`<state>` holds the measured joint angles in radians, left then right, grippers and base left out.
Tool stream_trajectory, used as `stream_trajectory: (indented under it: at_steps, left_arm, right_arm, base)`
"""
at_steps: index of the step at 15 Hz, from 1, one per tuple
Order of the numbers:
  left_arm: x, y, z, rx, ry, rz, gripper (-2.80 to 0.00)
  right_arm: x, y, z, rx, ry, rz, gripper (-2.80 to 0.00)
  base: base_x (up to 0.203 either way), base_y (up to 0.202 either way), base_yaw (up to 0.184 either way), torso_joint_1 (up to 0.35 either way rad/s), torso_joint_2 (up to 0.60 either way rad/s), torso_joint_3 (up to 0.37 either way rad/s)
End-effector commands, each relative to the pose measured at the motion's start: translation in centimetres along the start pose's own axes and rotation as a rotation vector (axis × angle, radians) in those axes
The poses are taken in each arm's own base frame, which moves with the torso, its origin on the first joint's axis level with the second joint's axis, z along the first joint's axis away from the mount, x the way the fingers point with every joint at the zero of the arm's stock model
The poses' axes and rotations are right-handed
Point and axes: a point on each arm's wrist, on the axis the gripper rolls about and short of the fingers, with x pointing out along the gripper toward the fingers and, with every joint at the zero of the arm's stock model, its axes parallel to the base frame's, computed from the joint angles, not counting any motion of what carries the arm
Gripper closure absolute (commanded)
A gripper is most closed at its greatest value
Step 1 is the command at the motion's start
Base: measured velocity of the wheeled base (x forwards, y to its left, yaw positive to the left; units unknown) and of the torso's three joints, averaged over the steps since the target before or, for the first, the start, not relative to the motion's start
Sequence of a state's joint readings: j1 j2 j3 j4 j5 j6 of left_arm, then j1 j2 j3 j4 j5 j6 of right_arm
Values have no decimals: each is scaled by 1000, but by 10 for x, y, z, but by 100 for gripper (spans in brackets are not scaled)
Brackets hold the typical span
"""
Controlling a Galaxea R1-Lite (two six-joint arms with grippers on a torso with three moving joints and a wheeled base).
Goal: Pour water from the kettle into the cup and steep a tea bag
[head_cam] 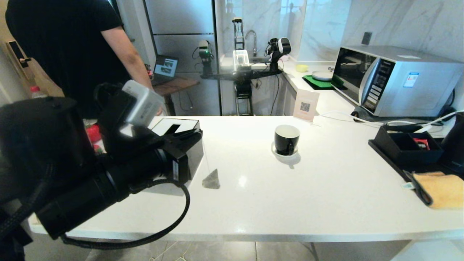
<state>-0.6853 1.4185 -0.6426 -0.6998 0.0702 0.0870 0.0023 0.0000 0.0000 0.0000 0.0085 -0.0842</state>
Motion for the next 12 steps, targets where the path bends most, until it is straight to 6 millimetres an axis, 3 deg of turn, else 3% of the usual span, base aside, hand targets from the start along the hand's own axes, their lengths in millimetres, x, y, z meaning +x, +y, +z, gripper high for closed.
stream_trajectory:
  at_steps: [1,4,12]
  left_arm:
    - [2,-1,-2,1,5,-5,0]
    - [2,-2,-2,1,7,-5,0]
    - [3,-2,-3,2,9,-7,0]
  right_arm:
    - [0,0,0,-2,0,1,0]
    - [0,0,0,-2,0,1,0]
    - [0,0,0,3,1,2,0]
  base:
    - [0,0,0,0,0,0]
    - [0,0,0,23,-38,-25]
    - [0,0,0,130,-306,-171]
